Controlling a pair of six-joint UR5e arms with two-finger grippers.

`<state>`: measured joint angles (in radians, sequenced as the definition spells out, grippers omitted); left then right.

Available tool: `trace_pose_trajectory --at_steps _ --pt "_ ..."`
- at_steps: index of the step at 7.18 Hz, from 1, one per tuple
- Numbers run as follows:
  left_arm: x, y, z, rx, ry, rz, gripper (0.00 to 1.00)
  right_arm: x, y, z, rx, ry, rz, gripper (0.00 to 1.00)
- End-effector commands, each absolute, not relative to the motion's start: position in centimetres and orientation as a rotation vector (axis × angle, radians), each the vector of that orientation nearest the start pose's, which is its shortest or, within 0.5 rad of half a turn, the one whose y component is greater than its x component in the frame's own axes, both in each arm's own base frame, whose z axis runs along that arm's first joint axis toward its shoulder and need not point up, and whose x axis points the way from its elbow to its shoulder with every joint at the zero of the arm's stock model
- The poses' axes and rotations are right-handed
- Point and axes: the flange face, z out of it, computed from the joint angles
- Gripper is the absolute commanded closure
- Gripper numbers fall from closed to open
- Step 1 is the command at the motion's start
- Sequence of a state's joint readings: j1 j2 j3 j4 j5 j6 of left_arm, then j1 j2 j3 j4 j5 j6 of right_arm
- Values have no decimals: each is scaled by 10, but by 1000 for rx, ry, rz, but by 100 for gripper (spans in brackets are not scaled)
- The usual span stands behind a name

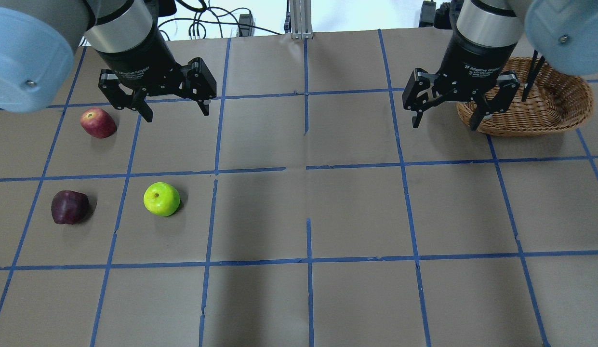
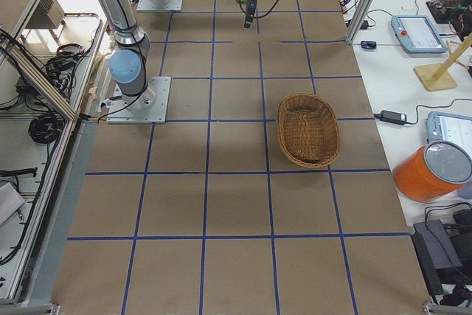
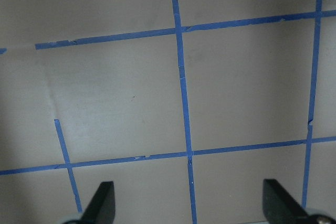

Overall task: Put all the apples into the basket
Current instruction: 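Lower the left gripper toward the green apple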

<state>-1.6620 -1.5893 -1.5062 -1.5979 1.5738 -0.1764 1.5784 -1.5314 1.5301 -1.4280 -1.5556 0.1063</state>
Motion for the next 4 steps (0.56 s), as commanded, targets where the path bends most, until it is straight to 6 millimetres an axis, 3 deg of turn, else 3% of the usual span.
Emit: trace_pose_trajectory --at_steps 1,4 --pt "-177 -487 508 -137 3138 -29 0 139 -491 475 158 3122 224 0" --pt "-176 -486 507 -125 3138 -22 0 138 -490 474 157 3125 244 0"
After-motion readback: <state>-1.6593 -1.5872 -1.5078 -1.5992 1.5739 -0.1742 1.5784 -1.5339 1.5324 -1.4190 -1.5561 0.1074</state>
